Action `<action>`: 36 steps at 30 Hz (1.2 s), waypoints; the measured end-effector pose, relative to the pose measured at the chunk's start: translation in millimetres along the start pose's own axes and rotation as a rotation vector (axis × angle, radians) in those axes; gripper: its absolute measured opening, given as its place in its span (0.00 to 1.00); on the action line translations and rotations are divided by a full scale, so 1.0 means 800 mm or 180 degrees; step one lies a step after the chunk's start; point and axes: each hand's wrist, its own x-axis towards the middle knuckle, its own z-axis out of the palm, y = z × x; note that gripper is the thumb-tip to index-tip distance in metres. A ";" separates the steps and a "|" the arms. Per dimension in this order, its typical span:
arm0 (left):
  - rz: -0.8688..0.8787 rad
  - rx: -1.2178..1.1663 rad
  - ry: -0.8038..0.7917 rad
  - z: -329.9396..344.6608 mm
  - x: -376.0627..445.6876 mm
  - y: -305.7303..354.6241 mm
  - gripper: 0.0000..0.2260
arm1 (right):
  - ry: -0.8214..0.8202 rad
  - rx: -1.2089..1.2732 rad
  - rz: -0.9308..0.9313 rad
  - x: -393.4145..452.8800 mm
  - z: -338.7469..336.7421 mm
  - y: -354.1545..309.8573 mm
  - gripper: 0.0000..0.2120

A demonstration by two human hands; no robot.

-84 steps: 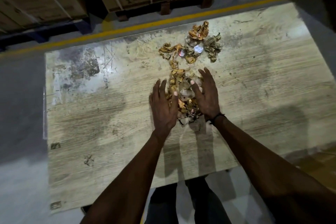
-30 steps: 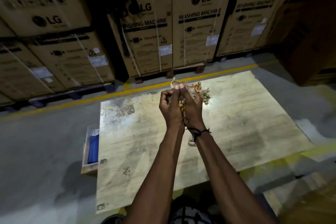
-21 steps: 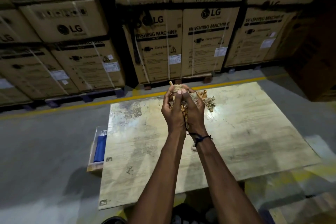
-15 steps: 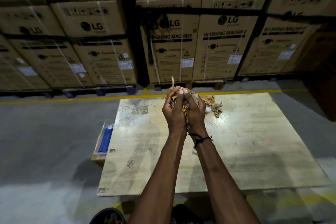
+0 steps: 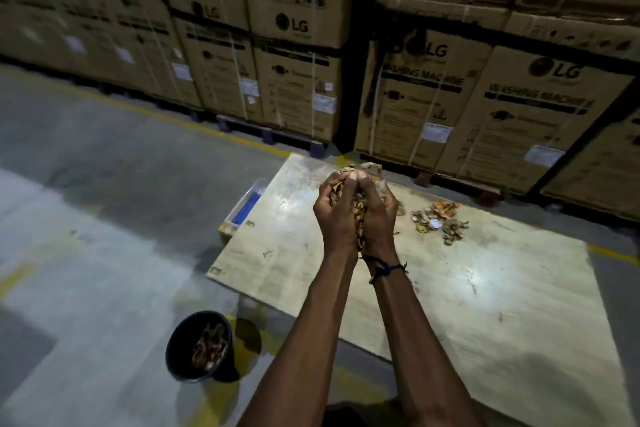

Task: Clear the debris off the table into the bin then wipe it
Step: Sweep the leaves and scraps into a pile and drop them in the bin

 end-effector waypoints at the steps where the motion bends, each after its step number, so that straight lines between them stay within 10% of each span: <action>1: 0.0071 -0.0005 0.0094 -0.011 -0.006 0.007 0.18 | -0.0115 -0.0010 0.0022 -0.009 0.007 0.005 0.09; 15: 0.1168 0.0261 0.1515 -0.250 -0.055 0.131 0.11 | -0.1292 0.0031 0.0778 -0.192 0.182 0.082 0.12; 36: 0.0705 0.0099 0.2182 -0.592 -0.151 0.228 0.04 | -0.1572 -0.0115 0.1325 -0.484 0.353 0.219 0.09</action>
